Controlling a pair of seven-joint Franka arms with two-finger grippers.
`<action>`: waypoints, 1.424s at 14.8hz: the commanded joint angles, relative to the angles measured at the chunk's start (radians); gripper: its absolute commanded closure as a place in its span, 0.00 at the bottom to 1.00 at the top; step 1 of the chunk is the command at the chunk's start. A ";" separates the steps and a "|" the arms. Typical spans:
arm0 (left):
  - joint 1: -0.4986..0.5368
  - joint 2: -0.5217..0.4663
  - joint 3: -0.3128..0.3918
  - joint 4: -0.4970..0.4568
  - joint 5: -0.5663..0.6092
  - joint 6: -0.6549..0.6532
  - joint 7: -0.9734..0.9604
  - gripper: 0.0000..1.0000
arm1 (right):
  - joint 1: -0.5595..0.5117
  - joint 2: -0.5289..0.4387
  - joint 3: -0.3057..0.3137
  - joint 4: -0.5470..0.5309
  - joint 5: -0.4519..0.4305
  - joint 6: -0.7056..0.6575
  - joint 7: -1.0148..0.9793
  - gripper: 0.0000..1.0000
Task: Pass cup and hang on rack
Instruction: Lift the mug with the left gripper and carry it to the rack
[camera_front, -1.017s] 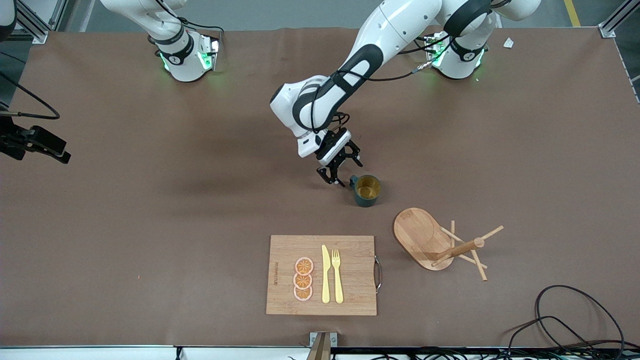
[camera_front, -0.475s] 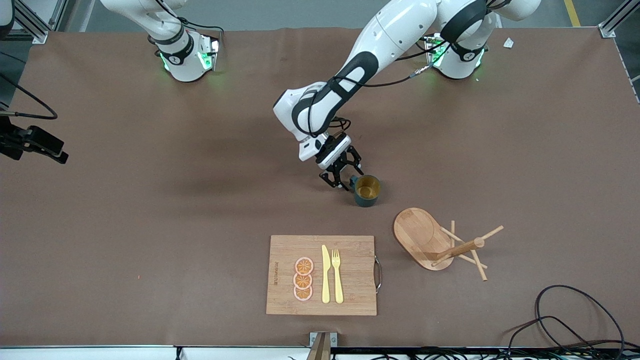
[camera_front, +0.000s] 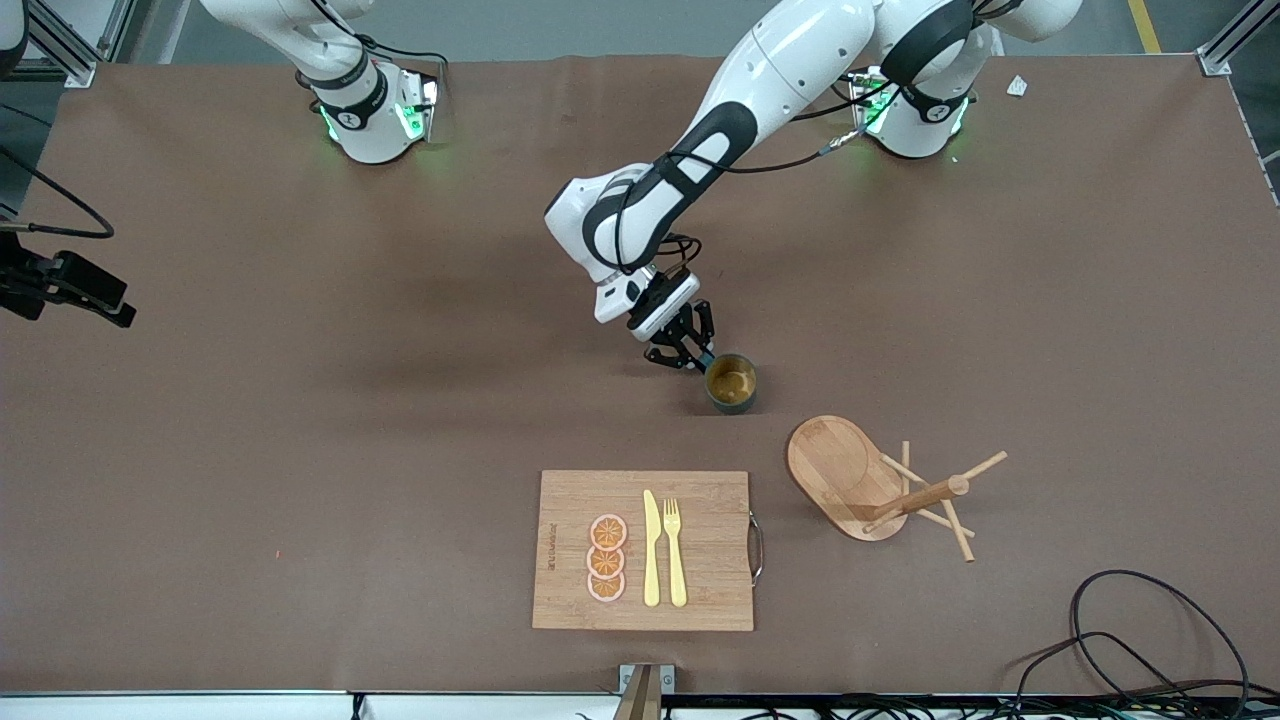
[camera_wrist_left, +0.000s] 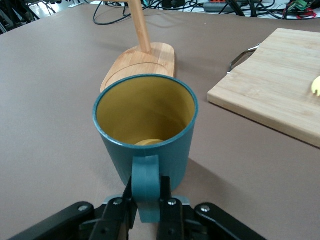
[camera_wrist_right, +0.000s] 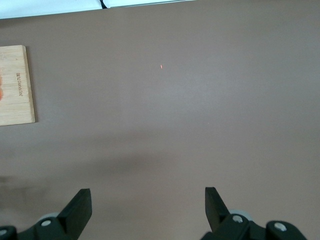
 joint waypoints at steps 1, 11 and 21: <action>0.005 -0.013 0.000 0.065 0.004 -0.017 0.064 0.98 | -0.018 -0.007 0.018 0.001 -0.016 -0.002 0.044 0.00; 0.237 -0.232 -0.015 0.163 -0.402 0.190 0.356 0.99 | -0.016 -0.007 0.018 0.007 -0.019 -0.008 0.049 0.00; 0.583 -0.411 -0.014 0.159 -1.215 0.249 0.905 0.99 | -0.008 -0.007 0.018 0.007 -0.033 -0.008 0.057 0.00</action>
